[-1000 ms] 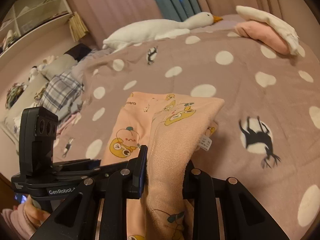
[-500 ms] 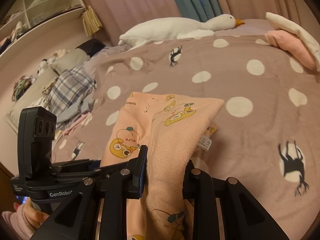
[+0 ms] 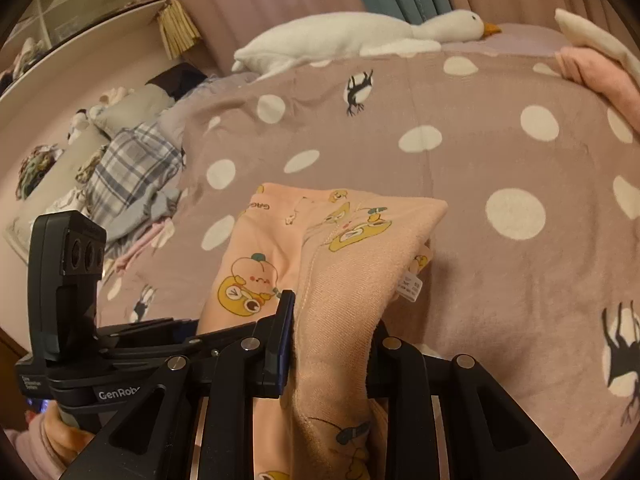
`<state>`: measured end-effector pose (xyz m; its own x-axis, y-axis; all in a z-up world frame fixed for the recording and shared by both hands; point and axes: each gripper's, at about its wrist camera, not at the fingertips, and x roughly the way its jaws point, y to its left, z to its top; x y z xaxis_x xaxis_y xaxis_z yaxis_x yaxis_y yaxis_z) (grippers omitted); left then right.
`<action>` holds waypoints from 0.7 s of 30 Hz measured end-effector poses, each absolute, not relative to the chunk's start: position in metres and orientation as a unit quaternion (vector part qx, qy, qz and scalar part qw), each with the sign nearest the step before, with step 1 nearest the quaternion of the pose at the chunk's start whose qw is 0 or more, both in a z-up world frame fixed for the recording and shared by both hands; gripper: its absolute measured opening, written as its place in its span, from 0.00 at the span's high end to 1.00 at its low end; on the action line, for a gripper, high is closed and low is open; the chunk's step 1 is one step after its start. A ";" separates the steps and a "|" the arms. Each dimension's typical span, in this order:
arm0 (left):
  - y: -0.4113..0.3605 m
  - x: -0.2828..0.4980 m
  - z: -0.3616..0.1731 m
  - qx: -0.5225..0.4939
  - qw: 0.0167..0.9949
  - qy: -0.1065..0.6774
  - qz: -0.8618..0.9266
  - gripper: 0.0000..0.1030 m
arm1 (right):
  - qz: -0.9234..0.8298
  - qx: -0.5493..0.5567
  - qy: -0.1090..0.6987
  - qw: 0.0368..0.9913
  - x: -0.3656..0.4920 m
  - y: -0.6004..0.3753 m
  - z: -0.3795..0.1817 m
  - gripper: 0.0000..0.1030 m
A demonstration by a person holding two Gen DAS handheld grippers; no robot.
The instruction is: Fold small clothes
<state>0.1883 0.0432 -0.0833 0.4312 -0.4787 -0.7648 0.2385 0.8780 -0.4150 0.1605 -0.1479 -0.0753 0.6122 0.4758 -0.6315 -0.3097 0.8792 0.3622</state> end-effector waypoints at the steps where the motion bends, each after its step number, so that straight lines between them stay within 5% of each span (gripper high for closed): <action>1: 0.043 0.190 -0.087 -0.122 0.835 0.492 -0.212 0.67 | 0.220 0.111 0.384 0.890 0.161 -0.149 -0.078 0.74; 12: 0.048 0.194 -0.103 -0.119 0.827 0.513 -0.199 0.58 | 0.191 0.164 0.434 0.865 0.176 -0.175 -0.106 0.73; 17: 0.051 0.191 -0.104 -0.105 0.829 0.517 -0.186 0.43 | 0.173 0.212 0.452 0.849 0.177 -0.195 -0.119 0.58; 21: 0.055 0.184 -0.103 -0.096 0.831 0.520 -0.175 0.37 | 0.148 0.227 0.454 0.849 0.172 -0.208 -0.117 0.56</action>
<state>0.1838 0.0547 -0.1034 0.3982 -0.3913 -0.8297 0.1909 0.9200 -0.3423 0.1721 -0.2084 -0.1169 0.5443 0.4580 -0.7028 -0.0453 0.8527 0.5205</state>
